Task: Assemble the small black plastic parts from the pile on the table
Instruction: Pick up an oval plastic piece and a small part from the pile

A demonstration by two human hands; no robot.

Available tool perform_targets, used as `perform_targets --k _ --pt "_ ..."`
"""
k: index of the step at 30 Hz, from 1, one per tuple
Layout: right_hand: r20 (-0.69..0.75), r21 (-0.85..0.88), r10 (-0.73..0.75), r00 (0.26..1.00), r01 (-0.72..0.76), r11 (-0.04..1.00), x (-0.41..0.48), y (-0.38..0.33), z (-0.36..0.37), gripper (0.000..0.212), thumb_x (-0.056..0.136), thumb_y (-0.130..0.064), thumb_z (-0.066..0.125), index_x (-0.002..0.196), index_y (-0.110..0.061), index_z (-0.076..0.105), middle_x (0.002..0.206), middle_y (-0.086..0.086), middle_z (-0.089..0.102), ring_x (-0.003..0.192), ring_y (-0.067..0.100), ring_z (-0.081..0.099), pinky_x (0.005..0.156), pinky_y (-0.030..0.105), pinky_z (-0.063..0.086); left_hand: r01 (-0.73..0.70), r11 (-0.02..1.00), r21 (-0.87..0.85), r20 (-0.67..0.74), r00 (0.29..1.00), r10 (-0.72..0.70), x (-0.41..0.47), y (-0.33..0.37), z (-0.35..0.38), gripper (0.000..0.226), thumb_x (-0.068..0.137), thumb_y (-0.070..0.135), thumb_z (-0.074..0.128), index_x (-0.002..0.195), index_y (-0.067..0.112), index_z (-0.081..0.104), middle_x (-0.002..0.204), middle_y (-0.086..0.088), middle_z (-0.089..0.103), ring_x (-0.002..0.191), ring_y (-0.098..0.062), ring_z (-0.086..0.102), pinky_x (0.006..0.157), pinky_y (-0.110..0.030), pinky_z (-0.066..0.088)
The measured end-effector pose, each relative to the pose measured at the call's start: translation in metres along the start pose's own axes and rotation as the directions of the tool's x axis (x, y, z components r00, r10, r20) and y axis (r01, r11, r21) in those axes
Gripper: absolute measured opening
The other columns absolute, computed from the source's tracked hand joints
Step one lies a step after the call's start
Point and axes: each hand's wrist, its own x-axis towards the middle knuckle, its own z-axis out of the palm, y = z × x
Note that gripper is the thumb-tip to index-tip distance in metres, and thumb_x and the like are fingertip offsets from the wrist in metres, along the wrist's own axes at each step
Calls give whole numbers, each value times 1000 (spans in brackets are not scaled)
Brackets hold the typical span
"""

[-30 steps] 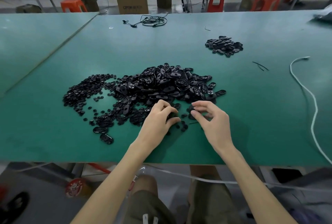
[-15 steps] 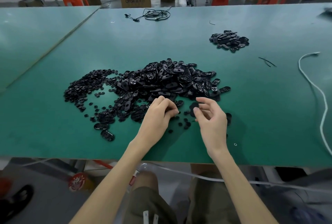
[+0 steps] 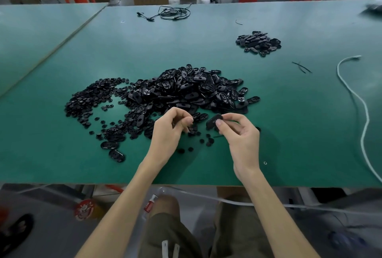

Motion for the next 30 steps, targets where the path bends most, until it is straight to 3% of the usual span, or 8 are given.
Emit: perform_targets --k 4,10,16,19,24,30 --pt "32 -16 2 999 -2 1000 -1 -1 0 14 90 -13 80 102 -19 74 92 -1 80 89 12 76 84 26 57 34 996 -78 -23 999 -36 2 -3 -2 12 102 10 64 92 16 65 84 2 73 67 -16 68 76 -23 55" --pt "88 -44 -26 996 30 999 -1 0 -1 22 94 -16 76 107 -33 80 93 -4 79 84 7 72 81 19 56 15 993 -116 -2 1000 -15 2 -6 -5 4 98 12 71 98 16 72 82 5 72 69 -14 65 75 -26 56" --pt "76 -12 -19 997 20 1000 -1 1 1 12 91 -13 80 99 -20 73 92 3 79 87 16 75 77 27 59 -18 992 -122 -7 1000 17 1 -5 -4 12 95 7 73 105 14 74 89 0 74 72 -18 70 79 -28 58" --pt "87 -2 -36 996 36 999 -1 0 2 13 91 -11 80 99 -17 71 91 4 78 89 17 75 71 25 59 -24 987 -156 -36 999 18 1 -4 -4 19 93 8 76 110 15 72 90 -2 73 69 -22 71 78 -29 60" --pt "71 39 -38 997 35 999 1 -1 0 13 92 -7 77 101 -15 72 92 6 78 88 22 75 74 27 59 -38 979 -199 -44 999 30 4 1 -1 8 92 11 78 96 15 73 88 1 74 69 -19 71 72 -24 56" --pt "95 -19 -44 994 46 999 2 0 0 16 93 -13 77 102 -26 80 91 -2 79 83 5 69 66 17 51 103 908 -405 117 991 -61 8 4 12 7 90 13 79 95 14 75 94 -1 76 83 -11 68 69 -24 54"
